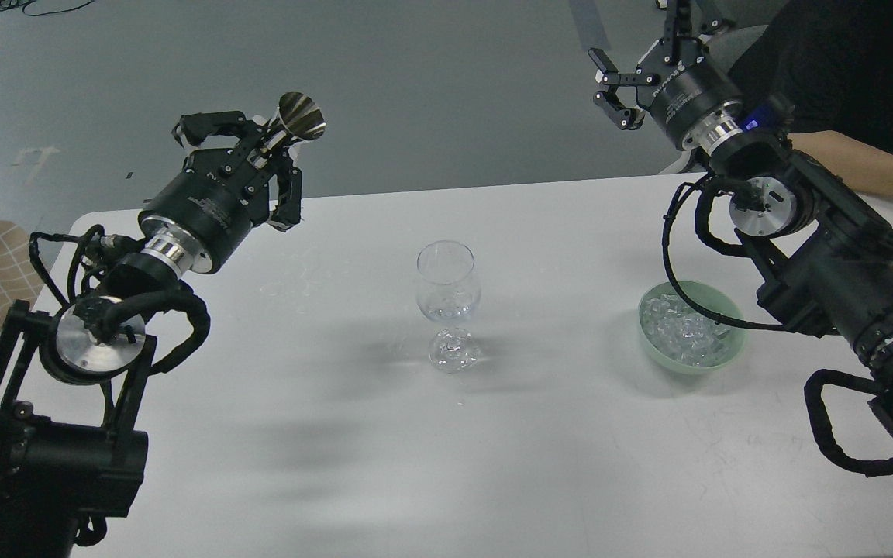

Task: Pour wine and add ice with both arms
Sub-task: 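Bring the jigger back and lower it onto the table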

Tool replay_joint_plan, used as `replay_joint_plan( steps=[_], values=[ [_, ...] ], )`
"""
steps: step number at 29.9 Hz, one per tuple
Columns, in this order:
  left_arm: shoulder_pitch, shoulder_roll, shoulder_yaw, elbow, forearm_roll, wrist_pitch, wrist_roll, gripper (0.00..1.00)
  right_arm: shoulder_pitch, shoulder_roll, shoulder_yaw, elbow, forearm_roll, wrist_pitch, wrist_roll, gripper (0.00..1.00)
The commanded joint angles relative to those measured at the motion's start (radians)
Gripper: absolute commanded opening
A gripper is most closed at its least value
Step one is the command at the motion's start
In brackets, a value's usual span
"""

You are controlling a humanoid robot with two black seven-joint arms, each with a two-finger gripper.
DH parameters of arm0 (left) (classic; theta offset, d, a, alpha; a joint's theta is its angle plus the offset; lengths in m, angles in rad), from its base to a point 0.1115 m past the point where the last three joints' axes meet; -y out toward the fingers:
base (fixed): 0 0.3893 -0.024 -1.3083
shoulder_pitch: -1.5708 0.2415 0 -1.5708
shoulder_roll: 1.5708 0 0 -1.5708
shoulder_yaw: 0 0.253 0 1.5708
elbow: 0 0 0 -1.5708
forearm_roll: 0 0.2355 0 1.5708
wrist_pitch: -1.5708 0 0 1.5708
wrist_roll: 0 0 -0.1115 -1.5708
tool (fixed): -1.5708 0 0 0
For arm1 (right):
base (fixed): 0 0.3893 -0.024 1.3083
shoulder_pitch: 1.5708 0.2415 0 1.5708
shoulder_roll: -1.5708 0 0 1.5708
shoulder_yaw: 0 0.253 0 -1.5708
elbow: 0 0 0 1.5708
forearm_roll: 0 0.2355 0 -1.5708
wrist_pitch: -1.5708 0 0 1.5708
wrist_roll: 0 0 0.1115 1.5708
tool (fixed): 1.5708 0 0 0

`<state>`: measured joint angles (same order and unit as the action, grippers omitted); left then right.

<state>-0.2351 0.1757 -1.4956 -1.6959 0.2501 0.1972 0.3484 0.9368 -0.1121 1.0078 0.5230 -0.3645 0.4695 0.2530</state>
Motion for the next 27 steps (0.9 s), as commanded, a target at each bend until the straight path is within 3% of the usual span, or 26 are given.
replay_joint_plan(
  steps=[1, 6, 12, 20, 27],
  values=[
    [0.085, -0.033, -0.103, 0.036, -0.153, -0.001, -0.052, 0.0, -0.001, 0.0, 0.0, 0.0, -0.001, 0.0, 0.0, 1.0],
    [0.178, -0.056, -0.137, 0.087, -0.204, -0.025, -0.084, 0.01, -0.003, 0.0, -0.001, 0.0, -0.001, -0.002, 0.0, 1.0],
    [0.209, -0.093, -0.135, 0.211, -0.204, -0.117, -0.117, 0.02, -0.003, 0.0, -0.001, 0.0, -0.001, 0.0, 0.0, 1.0],
    [0.209, -0.102, -0.123, 0.309, -0.196, -0.147, -0.12, 0.18, -0.006, 0.0, -0.003, 0.002, -0.001, -0.002, 0.0, 1.0],
    [0.209, -0.102, -0.121, 0.337, -0.193, -0.156, -0.126, 0.26, -0.006, 0.0, -0.003, 0.0, -0.001, -0.002, 0.0, 1.0]
  ],
)
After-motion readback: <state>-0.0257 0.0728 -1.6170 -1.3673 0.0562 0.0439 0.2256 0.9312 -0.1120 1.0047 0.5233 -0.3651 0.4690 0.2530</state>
